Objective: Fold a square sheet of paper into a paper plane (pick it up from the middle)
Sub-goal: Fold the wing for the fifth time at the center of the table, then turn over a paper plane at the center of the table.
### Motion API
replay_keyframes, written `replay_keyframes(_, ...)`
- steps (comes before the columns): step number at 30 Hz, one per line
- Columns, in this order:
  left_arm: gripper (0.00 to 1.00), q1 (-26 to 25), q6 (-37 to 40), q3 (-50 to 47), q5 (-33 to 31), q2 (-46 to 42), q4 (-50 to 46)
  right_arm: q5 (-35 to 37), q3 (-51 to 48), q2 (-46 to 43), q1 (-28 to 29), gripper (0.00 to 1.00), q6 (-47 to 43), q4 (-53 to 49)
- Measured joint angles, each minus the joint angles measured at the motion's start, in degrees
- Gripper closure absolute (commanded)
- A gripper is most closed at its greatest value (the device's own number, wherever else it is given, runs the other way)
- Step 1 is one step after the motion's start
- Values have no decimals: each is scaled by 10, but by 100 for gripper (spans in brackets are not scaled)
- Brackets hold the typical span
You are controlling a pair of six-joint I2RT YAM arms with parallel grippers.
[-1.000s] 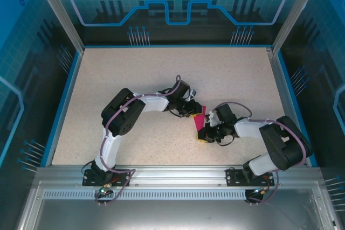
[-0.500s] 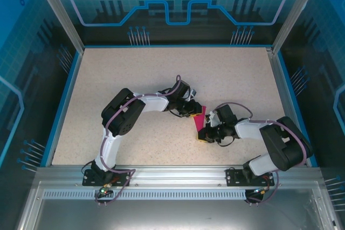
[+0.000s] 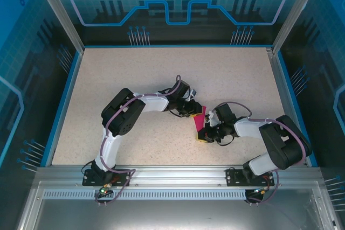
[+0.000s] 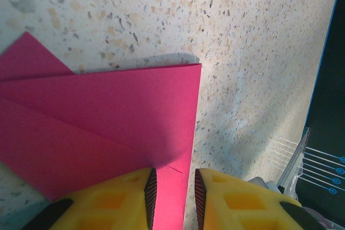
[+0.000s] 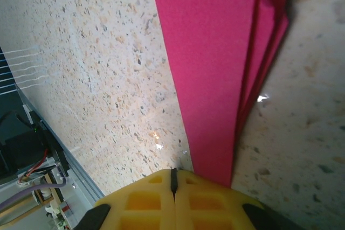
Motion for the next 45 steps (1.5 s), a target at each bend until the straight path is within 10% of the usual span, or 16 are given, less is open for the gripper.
replay_keyframes(15,71,-1,0,0,0,0,-1,76,1,-148,-23,71,-23,-156)
replay_keyframes(22,71,-1,0,3,0,0,-6,152,53,-250,-93,1,-59,-266)
replay_keyframes(38,66,-2,1,15,-2,-1,-27,296,111,-308,-121,1,-67,-320)
replay_keyframes(45,44,-5,13,23,-28,-30,-64,313,100,-295,-127,5,-82,-302)
